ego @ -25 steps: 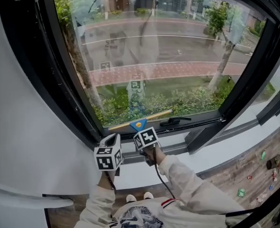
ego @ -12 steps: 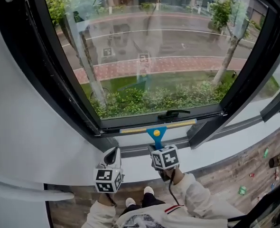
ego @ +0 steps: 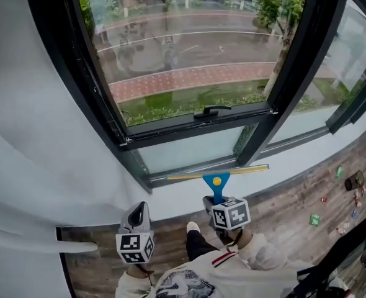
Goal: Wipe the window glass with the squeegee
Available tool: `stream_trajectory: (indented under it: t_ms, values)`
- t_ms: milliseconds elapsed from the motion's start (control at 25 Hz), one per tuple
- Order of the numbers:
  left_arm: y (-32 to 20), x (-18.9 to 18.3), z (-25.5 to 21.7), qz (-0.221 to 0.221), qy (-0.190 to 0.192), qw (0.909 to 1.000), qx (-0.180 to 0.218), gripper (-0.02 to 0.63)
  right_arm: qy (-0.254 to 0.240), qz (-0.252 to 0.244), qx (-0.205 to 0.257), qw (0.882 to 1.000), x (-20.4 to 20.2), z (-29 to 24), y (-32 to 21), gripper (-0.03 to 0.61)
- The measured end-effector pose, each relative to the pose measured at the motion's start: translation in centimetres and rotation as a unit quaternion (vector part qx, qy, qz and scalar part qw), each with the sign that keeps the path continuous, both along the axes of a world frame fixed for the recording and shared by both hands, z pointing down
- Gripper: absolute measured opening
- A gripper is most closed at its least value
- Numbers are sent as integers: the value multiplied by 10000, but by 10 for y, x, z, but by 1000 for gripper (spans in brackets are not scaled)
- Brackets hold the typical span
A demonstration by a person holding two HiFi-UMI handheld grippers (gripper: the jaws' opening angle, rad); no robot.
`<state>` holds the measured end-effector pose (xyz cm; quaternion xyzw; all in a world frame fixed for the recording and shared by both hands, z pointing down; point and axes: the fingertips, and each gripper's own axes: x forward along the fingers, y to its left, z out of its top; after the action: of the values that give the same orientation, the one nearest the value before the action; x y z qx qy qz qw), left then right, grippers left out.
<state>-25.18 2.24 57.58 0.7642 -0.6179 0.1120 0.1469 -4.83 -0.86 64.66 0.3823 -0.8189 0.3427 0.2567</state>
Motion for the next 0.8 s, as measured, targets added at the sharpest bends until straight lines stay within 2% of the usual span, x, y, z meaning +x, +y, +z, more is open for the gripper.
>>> stream_trajectory:
  t_ms: [160,400,600,800]
  values:
    - [73,3,-2,159,-3,9999,17,0,-190,-1,113,9998,-20,-10,71,6]
    - [165,7,-6,110,35,9999,38,0,-355,-84,295,9989,-32,-27,159,6]
    - [203,32,-12,133,105,9998,82,0,-288,-176,393,9987,-11,-38,197,6]
    - [214,68,-19,228,104,9996,163,0,-249,-54,573,9980,28,-50,214,6]
